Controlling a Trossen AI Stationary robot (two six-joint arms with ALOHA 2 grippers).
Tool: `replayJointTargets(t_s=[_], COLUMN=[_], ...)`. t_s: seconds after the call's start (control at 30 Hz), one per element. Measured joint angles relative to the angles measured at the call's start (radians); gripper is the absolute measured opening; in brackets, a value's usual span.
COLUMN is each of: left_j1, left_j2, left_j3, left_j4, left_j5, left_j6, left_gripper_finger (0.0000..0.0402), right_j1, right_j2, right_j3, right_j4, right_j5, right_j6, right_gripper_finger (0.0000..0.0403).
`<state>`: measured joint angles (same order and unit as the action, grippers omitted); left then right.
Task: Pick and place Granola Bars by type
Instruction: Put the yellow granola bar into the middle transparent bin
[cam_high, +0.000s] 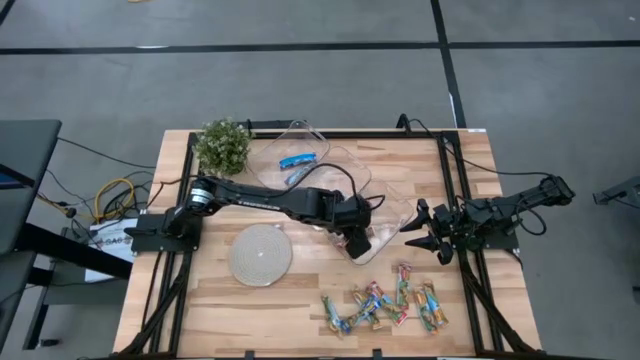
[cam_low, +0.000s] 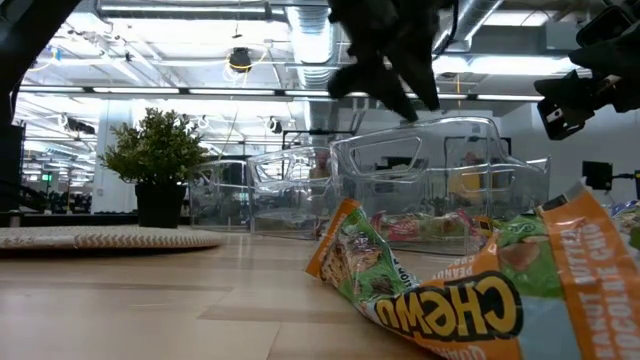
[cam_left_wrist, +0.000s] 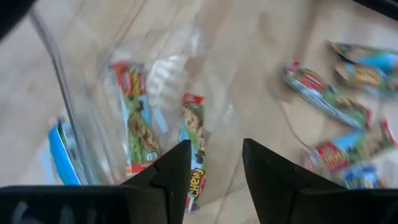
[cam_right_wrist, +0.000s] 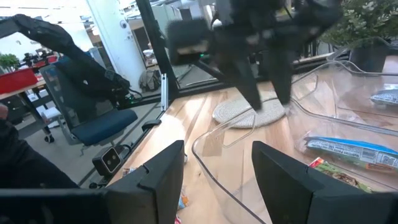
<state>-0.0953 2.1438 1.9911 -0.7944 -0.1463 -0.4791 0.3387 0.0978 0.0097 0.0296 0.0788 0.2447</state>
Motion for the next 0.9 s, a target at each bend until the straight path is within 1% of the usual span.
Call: replayJointTargets(t_s=[0.17,0.27,0.37,0.6,0.9], left_j1=[-0.033,-0.053,-0.066,-0.093,-0.111], left_j2=[-0.071,-0.118,-0.158,-0.253,-0.308], left_j3=[0.0,0.0,0.0,0.0,0.0], left_j4=[-0.009,-0.023,-0.048,-0.063,-0.079], left_j5=[-0.005,-0.041,-0.054,-0.059,-0.056], left_j6=[0.197,0.292,0.369,0.468,0.495], left_gripper_finger=[0.0138,0.0138,0.0138,0.0138,0.0138], right_j1=[0.0,0.0,0.0,0.0,0.0], right_j2=[0.0,0.0,0.0,0.0,0.0], right_j3=[0.0,0.0,0.0,0.0,0.0], right_j4=[0.0,0.0,0.0,0.0,0.0], right_j5=[0.0,0.0,0.0,0.0,0.0], right_j6=[0.0,0.0,0.0,0.0,0.0], right_gripper_finger=[0.0184,0.0184,0.0184,0.0184,0.0184])
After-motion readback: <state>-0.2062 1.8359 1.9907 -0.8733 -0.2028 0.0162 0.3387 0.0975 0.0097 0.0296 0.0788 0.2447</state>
